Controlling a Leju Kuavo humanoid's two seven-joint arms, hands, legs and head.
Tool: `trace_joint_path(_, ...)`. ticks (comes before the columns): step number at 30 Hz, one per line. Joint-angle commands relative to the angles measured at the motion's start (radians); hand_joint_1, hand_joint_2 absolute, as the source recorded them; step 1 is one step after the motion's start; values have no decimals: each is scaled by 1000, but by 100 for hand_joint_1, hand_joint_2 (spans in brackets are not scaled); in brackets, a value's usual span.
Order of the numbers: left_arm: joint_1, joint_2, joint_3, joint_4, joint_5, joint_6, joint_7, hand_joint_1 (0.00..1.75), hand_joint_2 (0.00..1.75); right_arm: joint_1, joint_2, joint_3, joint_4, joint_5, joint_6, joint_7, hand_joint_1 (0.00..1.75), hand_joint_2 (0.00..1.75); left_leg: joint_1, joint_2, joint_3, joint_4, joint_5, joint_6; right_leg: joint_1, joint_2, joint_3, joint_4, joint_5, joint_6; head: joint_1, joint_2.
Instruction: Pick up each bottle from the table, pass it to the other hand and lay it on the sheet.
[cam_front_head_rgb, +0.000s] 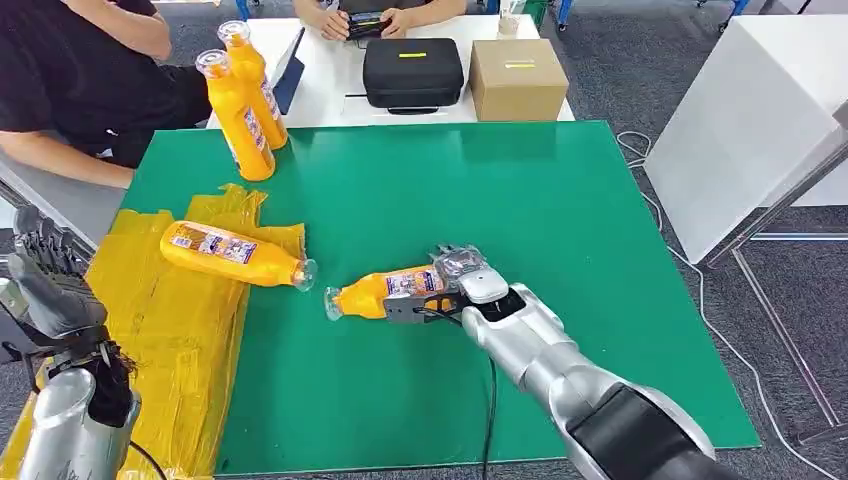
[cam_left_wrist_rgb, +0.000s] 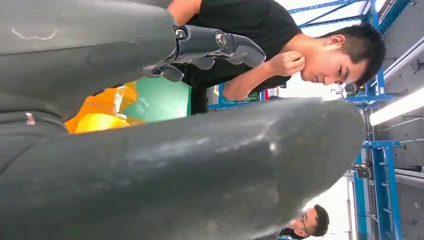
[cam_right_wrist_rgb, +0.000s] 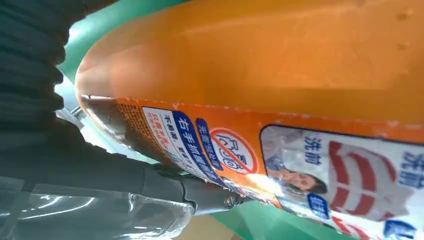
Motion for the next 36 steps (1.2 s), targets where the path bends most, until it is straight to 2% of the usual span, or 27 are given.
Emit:
trace_joint_path(1, -44, -13, 24, 59, 5, 2, 0, 0, 0, 7, 2, -27, 47, 11, 10, 3, 155, 175, 1, -2, 3, 0, -1, -3, 1, -3, 4, -1, -1, -1, 0, 0)
trace_joint_path(2, -45, -13, 25, 59, 4, 4, 0, 0, 0, 7, 4, -28, 47, 12, 10, 4, 166, 175, 2, -2, 4, 0, -1, -4, 2, -3, 5, -1, -2, -1, 0, 0)
trace_joint_path(4, -43, -13, 30, 57, 4, 4, 0, 0, 0, 4, 9, -31, 50, 16, 13, 5, 175, 175, 1, -1, 2, 0, 0, -2, 1, -2, 3, -1, -1, -1, 0, 0)
trace_joint_path(18, -44, 1, 24, 66, 4, 3, -4, 0, 0, -12, 19, -69, 47, 18, 6, -16, 175, 175, 2, -2, 3, 0, -1, -3, 1, -3, 4, -1, -2, -1, 0, 0)
trace_joint_path(21, -26, 2, 20, 42, 55, -51, 34, 0, 0, -22, 22, -123, -54, -25, -16, -23, 175, 175, 1, -1, 1, 0, -1, -2, 1, -1, 2, 0, -1, -1, 0, 0)
trace_joint_path(25, 32, 0, 38, -51, 180, -131, 88, 0, 0, 15, 5, -189, -465, -101, 44, -23, 175, 175, 0, 2, -1, 2, -2, -3, 0, 1, -1, 2, -1, -1, 0, 0)
trace_joint_path(29, 85, -1, 35, -148, 262, -194, 107, 0, 0, 58, -12, -231, -746, -152, 86, -25, 175, 175, 1, 1, -3, 2, -2, -2, 0, 0, -3, 2, -1, -1, 0, 0)
trace_joint_path(36, 80, 0, 29, -144, 263, -194, 108, 0, 0, 71, -14, -232, -744, -153, 89, -25, 175, 175, 1, -1, -3, 0, -1, -2, 1, -2, -2, 0, -1, -1, 0, 0)
